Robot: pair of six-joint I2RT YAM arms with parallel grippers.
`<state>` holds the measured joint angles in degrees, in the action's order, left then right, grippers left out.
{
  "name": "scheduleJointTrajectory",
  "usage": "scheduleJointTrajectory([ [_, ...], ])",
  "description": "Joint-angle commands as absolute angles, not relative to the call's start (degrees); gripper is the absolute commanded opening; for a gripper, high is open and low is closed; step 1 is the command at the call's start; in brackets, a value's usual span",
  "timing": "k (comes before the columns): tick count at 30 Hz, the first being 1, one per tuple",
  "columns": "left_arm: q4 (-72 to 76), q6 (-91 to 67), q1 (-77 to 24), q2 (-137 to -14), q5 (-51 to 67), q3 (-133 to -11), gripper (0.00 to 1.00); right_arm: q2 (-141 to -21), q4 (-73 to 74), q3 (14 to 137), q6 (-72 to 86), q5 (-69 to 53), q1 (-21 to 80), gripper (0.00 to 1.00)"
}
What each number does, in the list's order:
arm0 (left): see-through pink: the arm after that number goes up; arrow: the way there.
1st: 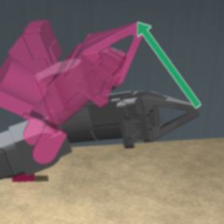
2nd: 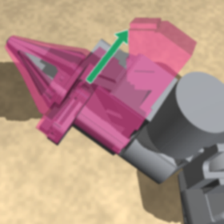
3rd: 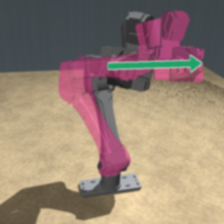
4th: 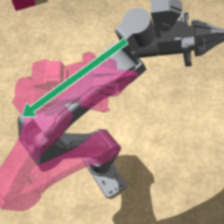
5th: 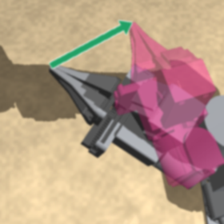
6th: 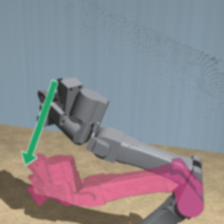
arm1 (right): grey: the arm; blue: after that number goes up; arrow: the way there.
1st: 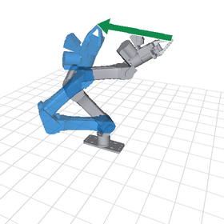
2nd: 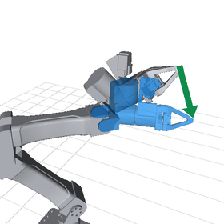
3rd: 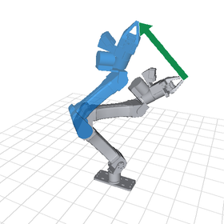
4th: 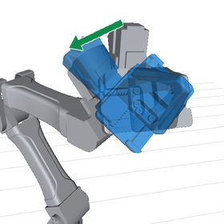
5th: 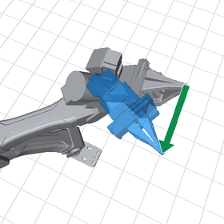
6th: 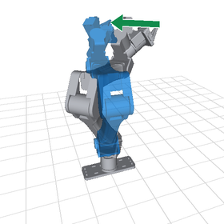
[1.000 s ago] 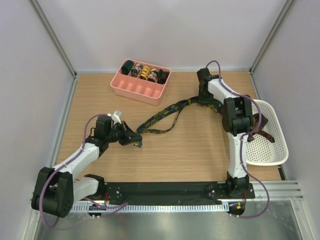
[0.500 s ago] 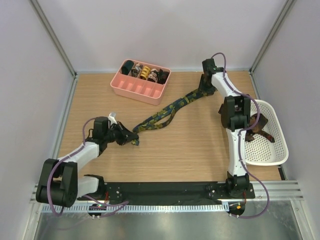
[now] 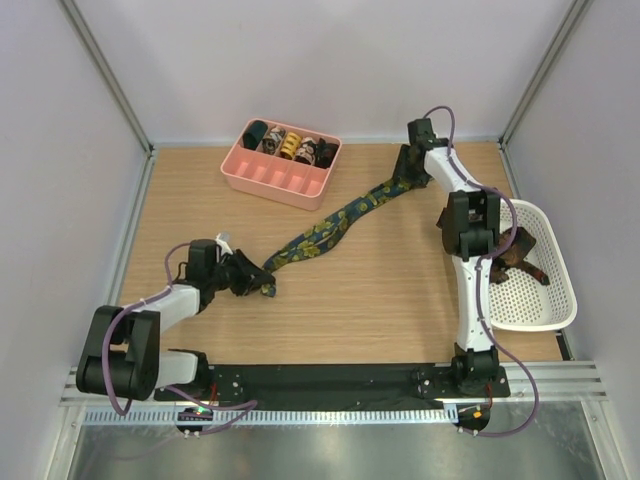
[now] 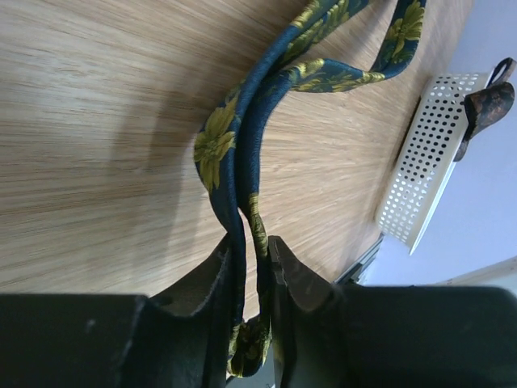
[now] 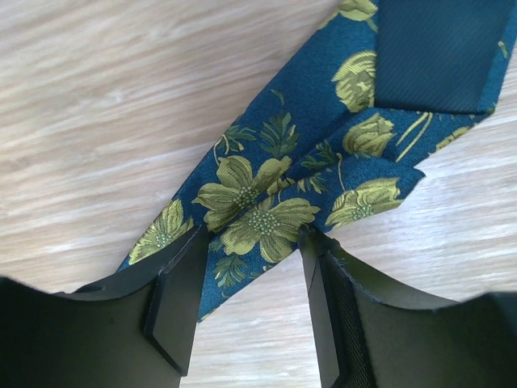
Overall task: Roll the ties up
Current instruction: Flatten the tie
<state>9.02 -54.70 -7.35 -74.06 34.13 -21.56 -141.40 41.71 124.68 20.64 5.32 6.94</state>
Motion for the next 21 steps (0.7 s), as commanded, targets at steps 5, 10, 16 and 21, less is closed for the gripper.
scheduleJointTrajectory([
  [5, 4.93, -51.42, -7.03, -70.84, 30.24, -22.15, 0.36, -134.47, 32.08, 118.65, 24.35, 3.25, 3.6, 0.58],
  [10, 2.38, -49.92, -7.03, -69.7, 27.95, -23.29, 0.43, -137.54, 33.84, 122.95, 24.08, 2.9, 3.08, 0.54],
  [16, 1.67, -48.25, -7.03, -72.24, 27.51, -24.34, 0.44, -138.51, 33.57, 124.62, 24.0, 2.64, 3.08, 0.34],
  [21, 1.67, -47.73, -6.94, -72.69, 26.9, -24.08, 0.47, -140.53, 36.38, 127.88, 23.47, 4.39, 3.08, 0.37],
])
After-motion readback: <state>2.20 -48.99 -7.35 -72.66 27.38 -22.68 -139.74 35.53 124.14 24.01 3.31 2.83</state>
